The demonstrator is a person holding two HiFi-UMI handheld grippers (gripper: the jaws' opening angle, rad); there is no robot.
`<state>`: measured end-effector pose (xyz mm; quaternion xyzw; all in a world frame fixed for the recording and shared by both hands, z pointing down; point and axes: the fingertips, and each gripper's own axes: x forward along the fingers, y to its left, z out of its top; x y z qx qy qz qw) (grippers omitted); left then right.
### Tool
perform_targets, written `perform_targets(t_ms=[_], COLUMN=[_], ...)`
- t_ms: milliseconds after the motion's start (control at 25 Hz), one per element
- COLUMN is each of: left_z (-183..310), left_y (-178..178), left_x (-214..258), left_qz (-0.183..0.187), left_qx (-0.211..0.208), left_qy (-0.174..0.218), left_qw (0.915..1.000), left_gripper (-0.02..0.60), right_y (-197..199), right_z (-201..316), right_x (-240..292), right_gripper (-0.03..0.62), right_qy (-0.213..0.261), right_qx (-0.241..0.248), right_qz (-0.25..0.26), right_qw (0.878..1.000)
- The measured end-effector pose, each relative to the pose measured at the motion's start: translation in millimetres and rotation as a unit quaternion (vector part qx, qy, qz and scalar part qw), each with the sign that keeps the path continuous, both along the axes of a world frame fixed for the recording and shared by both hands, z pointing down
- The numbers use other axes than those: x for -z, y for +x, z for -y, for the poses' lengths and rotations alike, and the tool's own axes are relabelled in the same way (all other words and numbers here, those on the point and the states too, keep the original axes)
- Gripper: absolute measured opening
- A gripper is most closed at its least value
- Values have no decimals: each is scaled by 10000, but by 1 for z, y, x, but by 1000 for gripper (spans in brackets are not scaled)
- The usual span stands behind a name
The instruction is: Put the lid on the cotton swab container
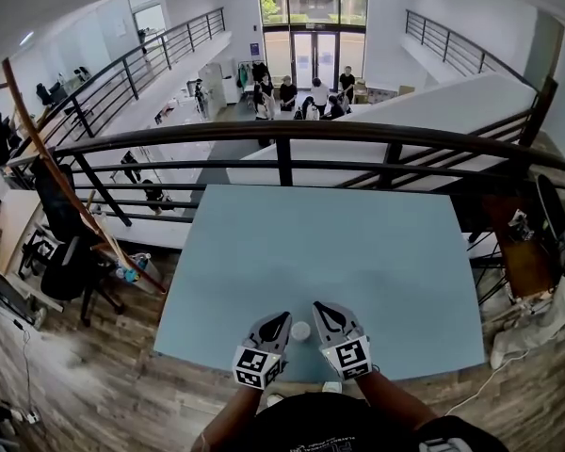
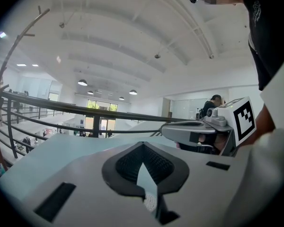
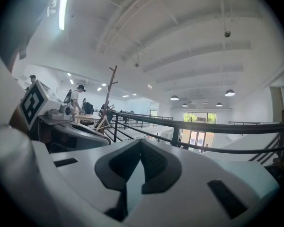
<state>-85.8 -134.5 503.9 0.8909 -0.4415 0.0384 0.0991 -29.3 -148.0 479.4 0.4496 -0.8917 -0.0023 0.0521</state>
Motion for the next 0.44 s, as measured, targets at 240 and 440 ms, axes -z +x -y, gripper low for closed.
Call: perform_targets(t_ms=[240, 440], left_z=[1, -5], left_y=[-1, 1], left_x=[-6, -5], left_qz=[101, 36], left_qx=[42, -44], left_qy=[142, -89], left_qw=[9998, 9999], left_gripper=[11, 11], right_y=[2, 2], right_z=[-5, -6], right_x=[-12, -16], right_gripper=[18, 18], right_qy=[34, 27], right_qx=[107, 104], right_qz=[-307, -332], right_qw=[9995, 9994])
